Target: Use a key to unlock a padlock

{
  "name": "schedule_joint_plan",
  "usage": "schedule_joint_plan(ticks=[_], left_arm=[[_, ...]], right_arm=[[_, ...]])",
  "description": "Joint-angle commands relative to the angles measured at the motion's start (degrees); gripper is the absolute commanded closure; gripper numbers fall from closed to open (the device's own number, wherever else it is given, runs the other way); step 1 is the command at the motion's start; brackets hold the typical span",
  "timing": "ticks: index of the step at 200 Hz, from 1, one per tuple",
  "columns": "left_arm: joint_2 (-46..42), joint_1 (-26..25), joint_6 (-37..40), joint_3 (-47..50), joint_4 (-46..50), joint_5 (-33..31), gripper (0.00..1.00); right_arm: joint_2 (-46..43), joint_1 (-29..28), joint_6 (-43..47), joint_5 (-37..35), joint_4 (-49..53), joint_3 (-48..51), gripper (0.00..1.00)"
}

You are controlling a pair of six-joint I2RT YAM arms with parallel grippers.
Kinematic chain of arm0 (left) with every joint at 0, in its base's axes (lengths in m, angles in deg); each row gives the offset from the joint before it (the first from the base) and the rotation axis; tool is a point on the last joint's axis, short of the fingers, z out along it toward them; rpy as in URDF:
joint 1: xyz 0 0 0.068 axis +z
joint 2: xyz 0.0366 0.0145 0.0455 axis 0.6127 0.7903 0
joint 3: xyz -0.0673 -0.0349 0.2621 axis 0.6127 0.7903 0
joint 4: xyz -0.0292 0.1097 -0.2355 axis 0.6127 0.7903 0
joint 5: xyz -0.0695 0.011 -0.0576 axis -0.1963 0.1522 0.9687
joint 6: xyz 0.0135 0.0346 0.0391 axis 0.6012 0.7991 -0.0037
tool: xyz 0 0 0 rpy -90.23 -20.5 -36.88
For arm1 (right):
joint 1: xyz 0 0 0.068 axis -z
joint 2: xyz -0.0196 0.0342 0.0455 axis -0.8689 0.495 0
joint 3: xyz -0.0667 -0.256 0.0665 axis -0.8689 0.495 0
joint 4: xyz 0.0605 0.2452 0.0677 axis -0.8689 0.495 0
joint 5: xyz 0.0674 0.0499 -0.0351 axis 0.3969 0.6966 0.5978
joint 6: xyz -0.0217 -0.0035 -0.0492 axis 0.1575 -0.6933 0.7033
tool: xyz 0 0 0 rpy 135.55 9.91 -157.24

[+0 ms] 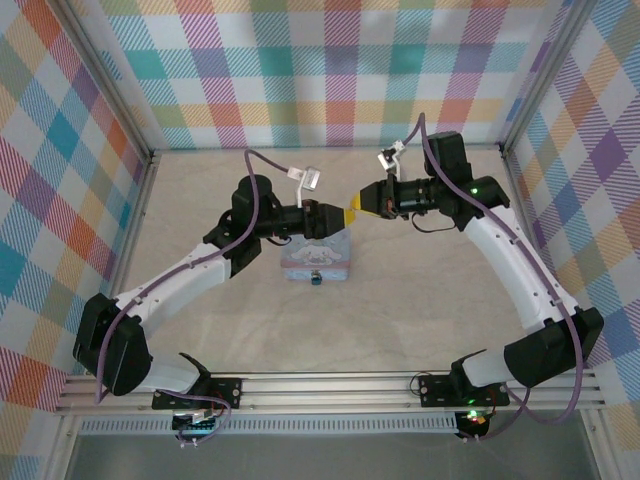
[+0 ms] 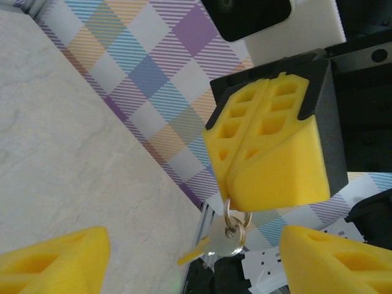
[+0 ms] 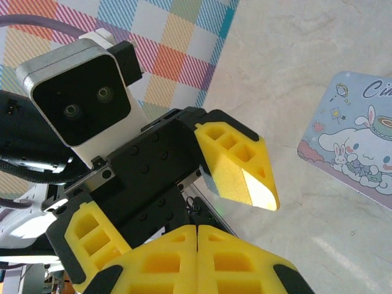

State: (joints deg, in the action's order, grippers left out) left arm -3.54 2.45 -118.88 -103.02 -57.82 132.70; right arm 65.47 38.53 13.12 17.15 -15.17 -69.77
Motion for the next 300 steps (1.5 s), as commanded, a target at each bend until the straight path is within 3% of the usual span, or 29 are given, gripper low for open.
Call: schedule_joint_plan(ticks=[1, 123, 228, 245, 300], left_arm=[[-0.1, -1.1, 0.8, -2.5, -3.4, 1.9, 0.36], [-2.3, -1.5, 4.0, -2.7, 1.6, 1.4, 0.77], [-4.8, -1.5, 7.5, -2.1, 7.8, -0.4, 0.90], [-4.9, -1.5, 7.6, -2.1, 8.0, -0.4, 0.97], [-4.6, -1.5, 7.3, -2.3, 7.1, -0.5, 1.00]], right_arm=[[-1.9, 0.0, -1.0, 2.1, -1.9, 0.8, 0.99], [-2.5, 0.1, -1.2, 1.8, -2.3, 2.1, 0.97], [-2.9, 0.2, -0.7, 1.3, -2.0, 2.0, 0.97], [-2.9, 0.2, -0.6, 1.4, -1.9, 2.1, 0.97], [-3.3, 0.2, -1.5, 2.2, -3.2, 3.1, 0.97]])
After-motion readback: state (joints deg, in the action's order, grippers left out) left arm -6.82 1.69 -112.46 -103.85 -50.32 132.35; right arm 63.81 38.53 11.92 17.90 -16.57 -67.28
